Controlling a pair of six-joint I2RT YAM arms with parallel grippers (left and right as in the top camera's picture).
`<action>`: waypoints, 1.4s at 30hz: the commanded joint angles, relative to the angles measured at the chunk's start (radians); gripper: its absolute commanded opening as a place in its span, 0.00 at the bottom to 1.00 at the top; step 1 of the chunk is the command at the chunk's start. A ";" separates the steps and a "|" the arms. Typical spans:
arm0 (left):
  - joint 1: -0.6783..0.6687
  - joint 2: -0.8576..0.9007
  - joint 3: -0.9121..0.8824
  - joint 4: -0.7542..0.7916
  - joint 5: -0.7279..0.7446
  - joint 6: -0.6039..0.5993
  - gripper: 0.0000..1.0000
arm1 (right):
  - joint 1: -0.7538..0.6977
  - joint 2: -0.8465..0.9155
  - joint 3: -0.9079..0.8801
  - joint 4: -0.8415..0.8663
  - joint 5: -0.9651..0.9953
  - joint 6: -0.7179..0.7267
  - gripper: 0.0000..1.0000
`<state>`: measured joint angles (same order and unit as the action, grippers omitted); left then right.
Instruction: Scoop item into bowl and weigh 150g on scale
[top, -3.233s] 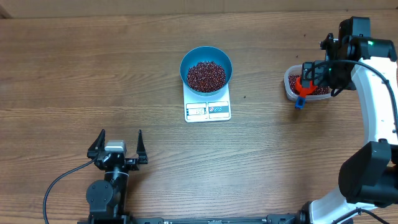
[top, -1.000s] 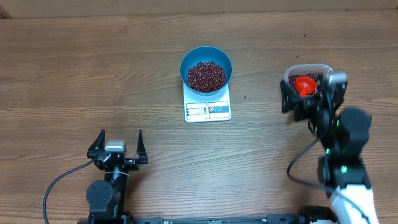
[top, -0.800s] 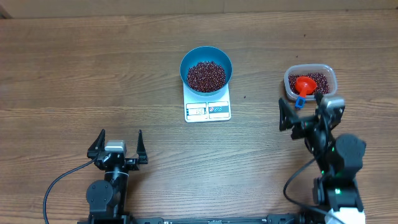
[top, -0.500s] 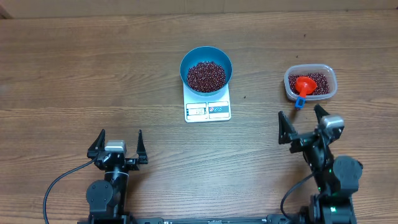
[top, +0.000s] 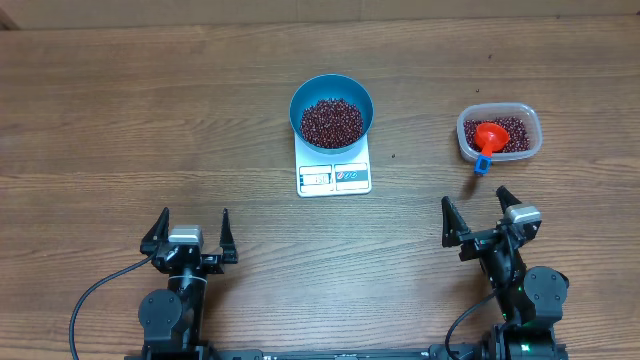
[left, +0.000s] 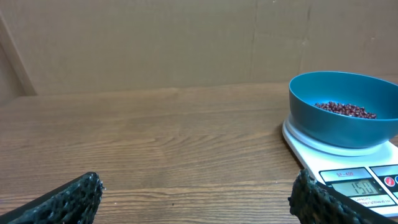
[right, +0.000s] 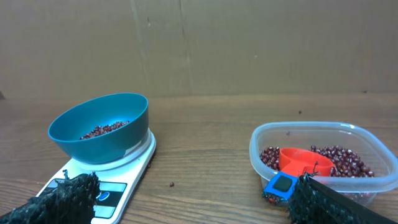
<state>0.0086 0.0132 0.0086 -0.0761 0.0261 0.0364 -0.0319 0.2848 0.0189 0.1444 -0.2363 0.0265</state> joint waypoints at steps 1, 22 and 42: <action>0.006 -0.010 -0.004 -0.002 0.000 0.009 0.99 | 0.005 -0.017 -0.011 -0.011 -0.001 0.007 1.00; 0.006 -0.010 -0.004 -0.002 0.000 0.009 1.00 | 0.009 -0.283 -0.011 -0.207 0.002 0.000 1.00; 0.006 -0.010 -0.004 -0.002 0.000 0.009 1.00 | 0.033 -0.283 -0.011 -0.208 -0.013 -0.084 1.00</action>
<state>0.0086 0.0132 0.0086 -0.0761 0.0261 0.0364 -0.0055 0.0135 0.0185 -0.0647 -0.2401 -0.0448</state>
